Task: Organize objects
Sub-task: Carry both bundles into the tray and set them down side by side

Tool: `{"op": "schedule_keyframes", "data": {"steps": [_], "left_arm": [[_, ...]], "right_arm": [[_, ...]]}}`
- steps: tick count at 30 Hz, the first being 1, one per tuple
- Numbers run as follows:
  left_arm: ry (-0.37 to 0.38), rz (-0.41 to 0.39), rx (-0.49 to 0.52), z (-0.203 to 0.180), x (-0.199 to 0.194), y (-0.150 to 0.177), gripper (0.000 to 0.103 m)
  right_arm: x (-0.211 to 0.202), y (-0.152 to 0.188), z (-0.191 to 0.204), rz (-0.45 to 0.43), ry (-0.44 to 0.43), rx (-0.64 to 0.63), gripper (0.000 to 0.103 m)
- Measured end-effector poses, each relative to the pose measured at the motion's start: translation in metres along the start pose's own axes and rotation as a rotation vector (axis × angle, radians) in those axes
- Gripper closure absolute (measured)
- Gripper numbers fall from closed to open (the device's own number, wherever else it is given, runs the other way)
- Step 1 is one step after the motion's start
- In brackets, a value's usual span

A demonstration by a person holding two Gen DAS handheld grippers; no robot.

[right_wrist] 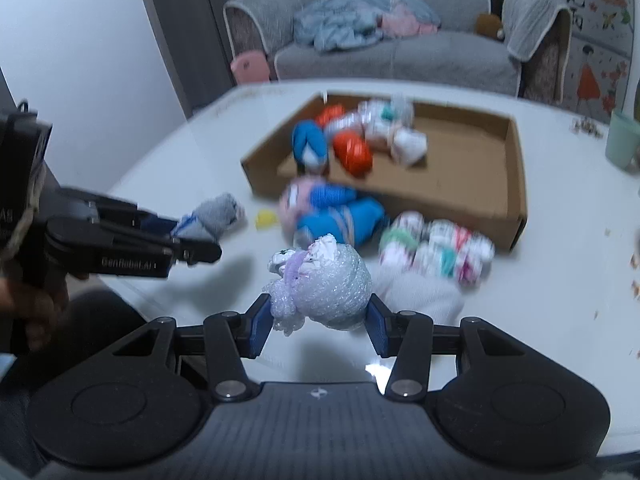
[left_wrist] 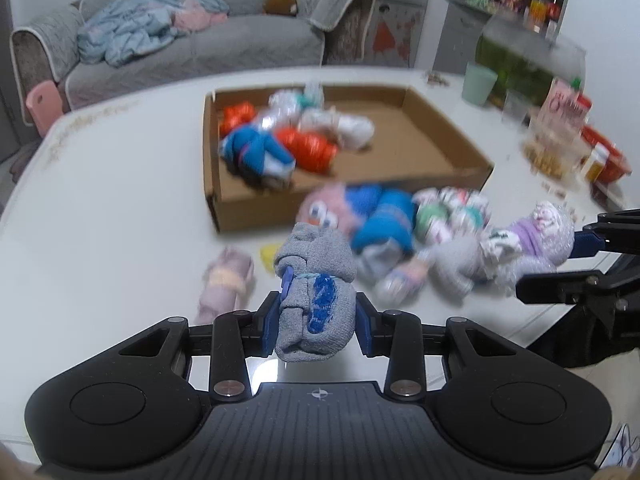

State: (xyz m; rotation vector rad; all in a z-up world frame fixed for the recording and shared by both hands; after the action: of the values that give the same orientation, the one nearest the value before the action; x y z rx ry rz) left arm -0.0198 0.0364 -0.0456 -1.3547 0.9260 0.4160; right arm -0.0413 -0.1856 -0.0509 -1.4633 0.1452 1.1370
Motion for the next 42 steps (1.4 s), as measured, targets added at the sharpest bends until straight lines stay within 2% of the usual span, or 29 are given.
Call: {"op": "schedule_keyframes", "data": {"steps": [6,10,17,22,26,29,32,37,39,42], "left_arm": [[0.022,-0.088,0.022,-0.013,-0.010,-0.057,0.059],[0.035,-0.129,0.027,-0.023,0.000,-0.098,0.059],[0.028,-0.134,0.057,-0.046,0.056,-0.163,0.059],[0.024,-0.105,0.027,-0.059,0.113,-0.196,0.059],[0.059,-0.072,-0.048,-0.067,0.161,-0.202,0.058],[0.100,-0.031,-0.092,-0.073,0.193,-0.191,0.058],[0.106,0.010,-0.077,-0.073,0.214,-0.176,0.058],[0.018,0.027,0.019,-0.054,0.221,-0.159,0.058],[-0.027,0.023,0.037,-0.043,0.220,-0.162,0.058],[-0.036,0.023,0.029,-0.036,0.224,-0.173,0.058]], "right_arm": [[-0.020,-0.049,-0.025,-0.108,0.017,0.006,0.058],[-0.019,-0.082,-0.046,-0.156,0.044,-0.022,0.058],[0.015,-0.138,-0.089,-0.195,0.070,-0.029,0.058],[0.048,-0.153,-0.119,-0.173,0.081,0.012,0.058],[0.068,-0.160,-0.139,-0.144,0.118,0.028,0.058],[0.077,-0.159,-0.149,-0.122,0.132,0.029,0.058],[0.085,-0.158,-0.154,-0.098,0.129,0.027,0.058],[0.104,-0.157,-0.154,-0.061,0.097,0.015,0.058],[0.111,-0.156,-0.151,-0.045,0.080,0.005,0.058],[0.124,-0.156,-0.150,-0.017,0.066,-0.007,0.058]]}}
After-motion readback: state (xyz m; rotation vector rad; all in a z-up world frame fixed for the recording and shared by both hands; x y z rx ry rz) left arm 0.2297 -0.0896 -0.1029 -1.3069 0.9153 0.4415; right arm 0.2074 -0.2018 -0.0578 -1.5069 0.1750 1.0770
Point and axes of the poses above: each gripper's, at about its wrist camera, not at the fingertips, and x roughly the way its jaws point, z to its left, y to its underside, the point moved 2 cm from there along x, roughly the way its jaws point, and after that the axes turned 1 degree about -y, right-handed, at the moved point
